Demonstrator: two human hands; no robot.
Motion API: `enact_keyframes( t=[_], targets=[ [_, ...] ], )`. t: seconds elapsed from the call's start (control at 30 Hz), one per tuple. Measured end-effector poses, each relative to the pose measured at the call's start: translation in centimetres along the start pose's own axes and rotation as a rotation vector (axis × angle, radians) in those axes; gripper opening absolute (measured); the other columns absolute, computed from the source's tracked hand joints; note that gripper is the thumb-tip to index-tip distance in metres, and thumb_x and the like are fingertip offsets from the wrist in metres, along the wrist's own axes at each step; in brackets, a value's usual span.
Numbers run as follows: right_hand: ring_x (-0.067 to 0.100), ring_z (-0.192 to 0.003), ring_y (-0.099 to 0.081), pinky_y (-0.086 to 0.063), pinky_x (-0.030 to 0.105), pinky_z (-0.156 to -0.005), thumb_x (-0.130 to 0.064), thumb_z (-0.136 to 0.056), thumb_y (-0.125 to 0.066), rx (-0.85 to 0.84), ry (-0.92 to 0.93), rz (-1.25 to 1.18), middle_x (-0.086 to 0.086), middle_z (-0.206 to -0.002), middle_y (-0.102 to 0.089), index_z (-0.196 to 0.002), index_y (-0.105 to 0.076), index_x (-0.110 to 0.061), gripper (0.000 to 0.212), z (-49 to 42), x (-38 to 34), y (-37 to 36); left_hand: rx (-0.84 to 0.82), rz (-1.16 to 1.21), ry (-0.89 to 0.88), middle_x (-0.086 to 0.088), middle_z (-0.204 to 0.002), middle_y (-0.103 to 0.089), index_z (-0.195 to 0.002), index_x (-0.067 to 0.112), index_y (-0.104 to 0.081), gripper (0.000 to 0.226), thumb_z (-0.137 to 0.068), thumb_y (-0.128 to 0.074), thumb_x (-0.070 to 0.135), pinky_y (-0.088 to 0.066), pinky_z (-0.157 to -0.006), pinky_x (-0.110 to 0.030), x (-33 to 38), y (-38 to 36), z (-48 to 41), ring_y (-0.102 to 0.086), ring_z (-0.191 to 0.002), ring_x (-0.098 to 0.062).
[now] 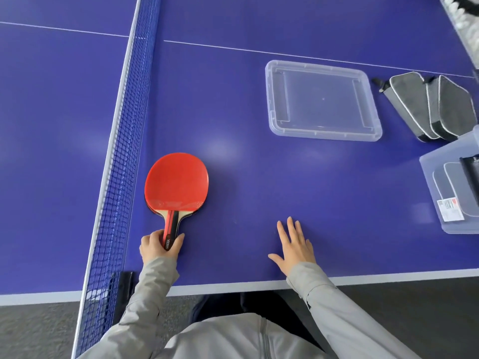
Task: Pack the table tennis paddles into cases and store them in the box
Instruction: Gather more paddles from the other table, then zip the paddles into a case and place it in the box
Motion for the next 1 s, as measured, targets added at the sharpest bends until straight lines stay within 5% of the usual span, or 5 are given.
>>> enact_keyframes(
  t=[0.23, 0.43, 0.57, 0.67, 1.0],
  targets=[
    [0.022, -0.146, 0.014, -0.012, 0.049, -0.117, -0.051, -0.093, -0.045, 0.004, 0.033, -0.039, 0.000, -0.159, 0.018, -0.150, 0.008, -0.026, 0.082, 0.4, 0.8, 0.4, 0.107, -0.163, -0.087, -0.018, -0.133, -0.045, -0.138, 0.006, -0.039, 0.080, -0.073, -0.078, 0.030, -0.030, -0.104, -0.049, 0.5, 0.9, 2.1, -0.038, -0.126, -0.036],
    [0.020, -0.147, 0.014, -0.008, 0.047, -0.118, -0.051, -0.096, -0.037, 0.074, 0.049, -0.127, -0.001, -0.159, 0.015, -0.150, 0.006, -0.027, 0.073, 2.2, 4.8, 1.0, 0.211, -0.408, -0.349, -0.015, -0.149, -0.035, -0.141, 0.004, -0.036, 0.083, -0.076, -0.074, 0.039, -0.028, -0.105, -0.056, 2.8, 0.9, 5.2, -0.031, -0.137, -0.035],
    [0.020, -0.147, 0.012, -0.005, 0.042, -0.119, -0.050, -0.097, -0.034, 0.166, 0.017, -0.193, 0.000, -0.160, 0.013, -0.150, 0.007, -0.027, 0.071, 4.1, 10.3, 1.3, 0.177, -0.563, -0.546, -0.012, -0.153, -0.030, -0.143, 0.004, -0.034, 0.113, -0.069, -0.010, 0.086, -0.024, -0.109, -0.049, 6.8, -2.6, 9.1, -0.026, -0.142, -0.029],
    [0.021, -0.147, 0.009, -0.006, 0.040, -0.119, -0.050, -0.097, -0.033, 0.248, -0.019, -0.216, 0.002, -0.160, 0.011, -0.151, 0.006, -0.026, 0.071, 6.0, 15.5, 1.2, 0.081, -0.716, -0.634, -0.005, -0.158, -0.011, -0.149, 0.010, -0.020, 0.131, -0.053, 0.025, 0.087, -0.011, -0.117, -0.042, 9.4, -7.7, 12.2, -0.009, -0.147, -0.022],
    [0.019, -0.148, 0.000, -0.012, 0.034, -0.118, -0.048, -0.096, -0.037, 0.449, -0.232, -0.411, 0.001, -0.161, 0.003, -0.151, 0.005, -0.025, 0.073, 13.2, 34.9, -0.1, 0.007, -0.912, -0.936, 0.004, -0.159, 0.005, -0.150, 0.021, 0.000, 0.125, -0.046, 0.045, 0.073, 0.005, -0.118, -0.039, 19.1, -25.0, 25.1, 0.007, -0.147, -0.017]
  ],
)
Point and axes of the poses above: each hand's wrist, its own z-axis away from the middle knuckle, its own y-axis out of the back of the hand, x = y × z, the point moved 4 cm from there along -z, towards the middle knuckle
